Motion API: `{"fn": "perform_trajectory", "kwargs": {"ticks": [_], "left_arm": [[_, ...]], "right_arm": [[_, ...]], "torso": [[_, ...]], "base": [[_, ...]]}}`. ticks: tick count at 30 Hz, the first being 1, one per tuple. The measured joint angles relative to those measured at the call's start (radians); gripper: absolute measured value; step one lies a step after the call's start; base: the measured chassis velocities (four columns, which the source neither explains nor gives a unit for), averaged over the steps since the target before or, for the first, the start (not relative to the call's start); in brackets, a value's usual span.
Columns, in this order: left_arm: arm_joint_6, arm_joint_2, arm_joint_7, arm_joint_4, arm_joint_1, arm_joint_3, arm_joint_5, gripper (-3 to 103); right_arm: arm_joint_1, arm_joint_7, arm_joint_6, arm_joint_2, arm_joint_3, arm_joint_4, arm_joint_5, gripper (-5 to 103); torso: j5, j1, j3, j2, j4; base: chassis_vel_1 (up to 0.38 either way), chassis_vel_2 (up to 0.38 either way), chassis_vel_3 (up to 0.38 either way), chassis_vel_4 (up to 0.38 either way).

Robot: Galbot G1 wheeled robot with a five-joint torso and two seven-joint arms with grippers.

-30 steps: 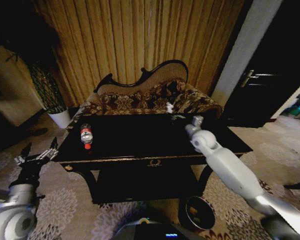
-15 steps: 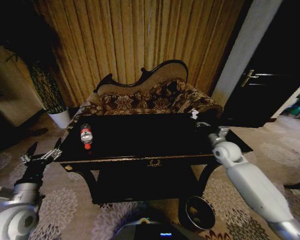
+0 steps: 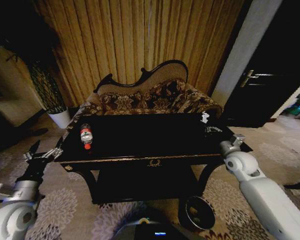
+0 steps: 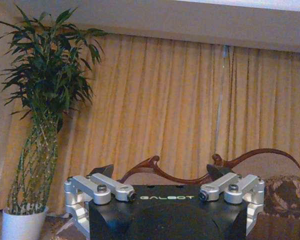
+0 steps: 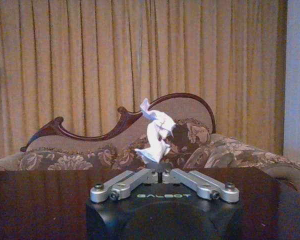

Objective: Move to the front of the table and place the trash on the table into the trash bin.

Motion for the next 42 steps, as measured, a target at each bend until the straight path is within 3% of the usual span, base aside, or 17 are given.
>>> {"fn": "perform_trajectory", "kwargs": {"ticks": [20, 32, 42], "left_arm": [[0.013, -0.012, -0.005, -0.011, -0.004, 0.007, 0.009, 100], [0.188, -0.001, -0.095, -0.065, -0.005, -0.02, 0.041, 100], [0.219, 0.01, -0.107, -0.073, -0.006, -0.026, 0.064, 100]], "right_arm": [[-0.065, 0.029, -0.003, 0.025, 0.032, 0.044, -0.023, 0], [-0.067, 0.029, -0.001, 0.037, 0.032, 0.037, -0.032, 0], [-0.068, 0.028, 0.006, 0.052, 0.032, 0.032, -0.044, 0]], "torso": [[0.0001, 0.0, 0.0, 0.0, 0.0001], [0.0001, 0.0, 0.0, 0.0, -0.0001], [0.0001, 0.0, 0.0, 0.0, 0.0]], "base": [[0.052, -0.055, -0.049, 0.051], [0.103, -0.097, -0.089, 0.1], [0.086, -0.08, -0.083, 0.094]]}}
